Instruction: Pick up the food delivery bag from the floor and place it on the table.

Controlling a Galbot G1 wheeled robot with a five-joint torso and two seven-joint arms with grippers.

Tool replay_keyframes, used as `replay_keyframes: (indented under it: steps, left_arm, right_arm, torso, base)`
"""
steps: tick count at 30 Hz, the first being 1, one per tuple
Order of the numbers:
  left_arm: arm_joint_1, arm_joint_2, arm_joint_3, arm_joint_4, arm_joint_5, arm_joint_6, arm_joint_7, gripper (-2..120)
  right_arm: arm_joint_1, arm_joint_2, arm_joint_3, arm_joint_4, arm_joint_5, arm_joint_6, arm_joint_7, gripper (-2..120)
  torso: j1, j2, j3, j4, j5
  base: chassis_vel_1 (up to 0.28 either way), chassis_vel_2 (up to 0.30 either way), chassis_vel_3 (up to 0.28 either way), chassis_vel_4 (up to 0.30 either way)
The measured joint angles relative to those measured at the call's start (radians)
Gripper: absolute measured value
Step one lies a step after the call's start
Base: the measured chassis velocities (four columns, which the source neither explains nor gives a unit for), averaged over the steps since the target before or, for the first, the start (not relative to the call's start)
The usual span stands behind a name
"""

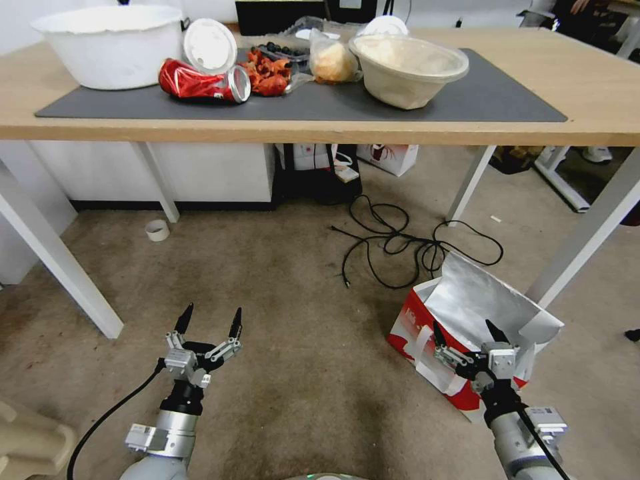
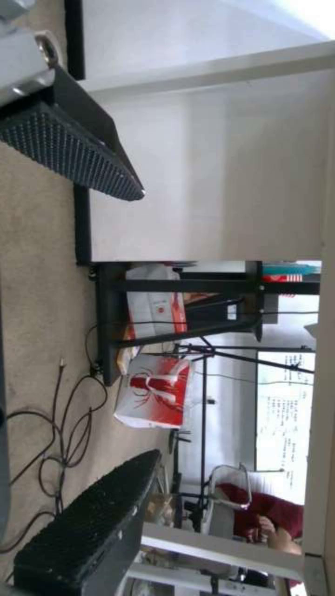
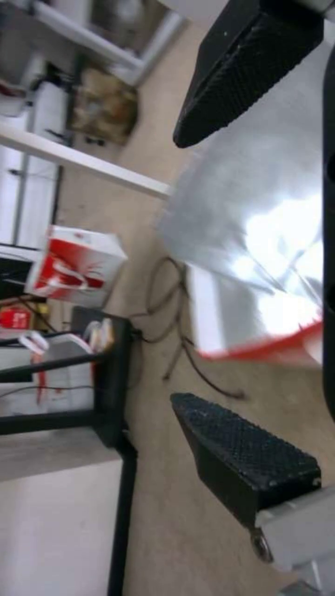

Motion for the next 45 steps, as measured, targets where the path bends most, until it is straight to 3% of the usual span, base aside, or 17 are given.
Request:
replay_keyframes:
  steps: [3,4,7,8,10,12,13,16,18,19,20,21,25,33,45]
  left_arm:
    - [-0.016,0.004,0.009,0.003,0.004,0.001,0.002,100]
    - [-0.016,0.004,0.009,0.003,0.004,0.001,0.002,100]
    - [-0.017,0.002,0.011,0.003,0.012,0.004,0.002,100]
    - [-0.017,0.002,0.011,0.003,0.012,0.004,0.002,100]
    - [-0.015,0.0,0.011,0.003,0.018,0.007,0.001,100]
    - [-0.015,-0.009,0.013,0.005,0.025,0.01,0.001,100]
    - [-0.015,-0.009,0.013,0.005,0.025,0.01,0.001,100]
    - [-0.015,-0.025,0.02,0.006,0.035,0.024,0.0,100]
    - [-0.015,-0.025,0.02,0.006,0.035,0.024,0.0,100]
    - [-0.015,-0.029,0.022,0.008,0.039,0.026,-0.001,100]
    - [-0.012,-0.041,0.021,0.011,0.048,0.029,-0.002,100]
    - [-0.01,-0.044,0.019,0.011,0.049,0.029,-0.003,100]
    - [-0.004,-0.049,0.016,0.012,0.054,0.03,-0.003,100]
    - [0.002,-0.054,0.009,0.011,0.058,0.031,-0.006,100]
    - [0.004,-0.053,0.002,0.014,0.055,0.031,-0.009,100]
  right_arm:
    - [0.035,-0.121,0.061,0.008,0.051,-0.055,0.012,100]
    - [0.035,-0.121,0.061,0.008,0.051,-0.055,0.012,100]
    - [0.065,-0.296,0.126,-0.008,0.092,-0.122,0.001,100]
    - [0.065,-0.296,0.126,-0.008,0.092,-0.122,0.001,100]
    - [0.083,-0.431,0.135,-0.051,0.133,-0.161,-0.003,100]
    - [0.122,-0.548,0.105,-0.132,0.166,-0.183,-0.003,100]
    - [0.122,-0.548,0.105,-0.132,0.166,-0.183,-0.003,100]
    - [0.267,-0.654,-0.009,-0.276,0.188,-0.209,-0.003,100]
    - [0.267,-0.654,-0.009,-0.276,0.188,-0.209,-0.003,100]
    - [0.319,-0.673,-0.054,-0.316,0.19,-0.217,-0.002,100]
    - [0.49,-0.704,-0.226,-0.437,0.188,-0.242,-0.006,100]
    - [0.554,-0.707,-0.293,-0.484,0.181,-0.25,-0.014,100]
    - [0.683,-0.698,-0.406,-0.575,0.126,-0.259,-0.032,100]
    - [0.802,-0.669,-0.517,-0.699,0.058,-0.288,-0.065,100]
    - [0.862,-0.652,-0.583,-0.773,0.053,-0.342,-0.1,100]
  torso:
    - [0.0,0.001,0.0,-0.0004,-0.0002]
    - [0.0,0.001,0.0,-0.0004,-0.0002]
    - [0.0,0.003,0.0,-0.0002,0.0]
    - [0.0,0.003,0.0,-0.0002,0.0]
    - [0.001,0.003,0.0,0.0,-0.0001]
    - [0.001,0.004,0.0,-0.0001,0.0]
    - [0.001,0.004,0.0,-0.0001,0.0]
    - [0.001,0.004,0.0,-0.0002,0.0002]
    - [0.001,0.004,0.0,-0.0002,0.0002]
    - [0.001,0.005,0.0,0.0001,-0.0001]
    - [0.001,0.005,0.0,0.0003,0.0002]
    - [0.001,0.005,0.0,0.0,0.0002]
    - [0.001,0.006,0.0,-0.0002,-0.0003]
    - [0.001,0.007,0.0,-0.0003,-0.0003]
    - [0.001,0.007,0.0,0.0,-0.0002]
  base:
    - [0.0,0.0,0.0,0.0]
    - [0.0,0.0,0.0,0.0]
    - [0.0,0.0,0.0,0.0]
    - [0.0,0.0,0.0,0.0]
    - [0.0,0.0,0.0,0.0]
    - [0.0,0.0,0.0,0.0]
    - [0.0,0.0,0.0,0.0]
    - [0.0,0.0,0.0,0.0]
    - [0.0,0.0,0.0,0.0]
    - [0.0,0.0,0.0,0.0]
    - [0.0,0.0,0.0,0.0]
    - [0.0,0.0,0.0,0.0]
    - [0.0,0.0,0.0,0.0]
    - [0.0,0.0,0.0,0.0]
    - [0.0,0.0,0.0,0.0]
